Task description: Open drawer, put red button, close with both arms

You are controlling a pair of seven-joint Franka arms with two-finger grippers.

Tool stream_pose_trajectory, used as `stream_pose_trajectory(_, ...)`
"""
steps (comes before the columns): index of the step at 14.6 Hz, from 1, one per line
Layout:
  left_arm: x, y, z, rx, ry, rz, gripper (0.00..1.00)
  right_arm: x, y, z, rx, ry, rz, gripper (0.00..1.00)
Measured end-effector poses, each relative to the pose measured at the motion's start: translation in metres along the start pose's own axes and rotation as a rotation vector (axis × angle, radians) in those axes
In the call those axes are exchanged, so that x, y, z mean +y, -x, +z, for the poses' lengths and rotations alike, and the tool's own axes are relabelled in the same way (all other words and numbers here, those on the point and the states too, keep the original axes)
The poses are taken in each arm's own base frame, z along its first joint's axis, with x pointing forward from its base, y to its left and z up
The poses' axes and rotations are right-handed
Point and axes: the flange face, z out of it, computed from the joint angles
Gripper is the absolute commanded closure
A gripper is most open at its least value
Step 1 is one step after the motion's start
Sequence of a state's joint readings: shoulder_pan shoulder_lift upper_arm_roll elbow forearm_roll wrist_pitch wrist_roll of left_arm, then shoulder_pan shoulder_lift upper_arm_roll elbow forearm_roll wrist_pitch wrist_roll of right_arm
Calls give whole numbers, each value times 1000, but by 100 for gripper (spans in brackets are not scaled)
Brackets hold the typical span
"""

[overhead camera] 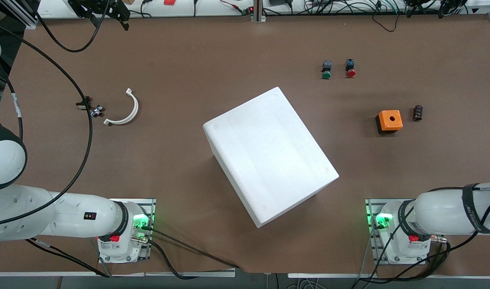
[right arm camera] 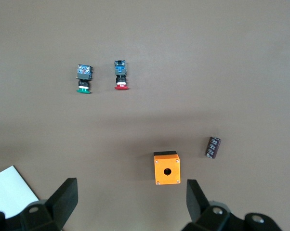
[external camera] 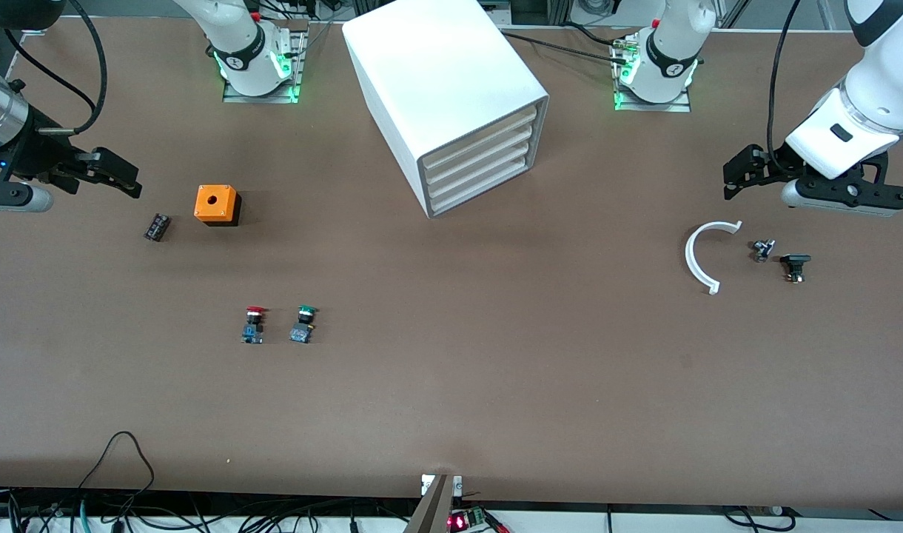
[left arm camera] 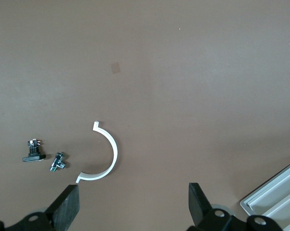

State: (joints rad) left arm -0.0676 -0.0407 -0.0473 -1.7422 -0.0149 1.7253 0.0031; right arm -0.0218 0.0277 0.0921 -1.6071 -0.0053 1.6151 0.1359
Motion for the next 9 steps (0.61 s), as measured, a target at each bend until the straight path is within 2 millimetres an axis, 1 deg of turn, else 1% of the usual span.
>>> stream_pose_trajectory(5, 4, 1, 1, -8, 0, 7, 0, 0, -1, 1, 0, 0, 0, 0)
stream_pose_trajectory(7, 4, 1, 1, -11, 0, 7, 0, -1, -6, 3, 1, -2, -6, 0)
stream_pose_trajectory(8, 4, 1, 1, -12, 0, 7, 0, -1, -11, 9, -8, -2, -20, 0)
stream_pose_trajectory(9, 4, 2, 1, -15, 0, 7, 0, -2, -17, 20, -22, -3, -39, 0)
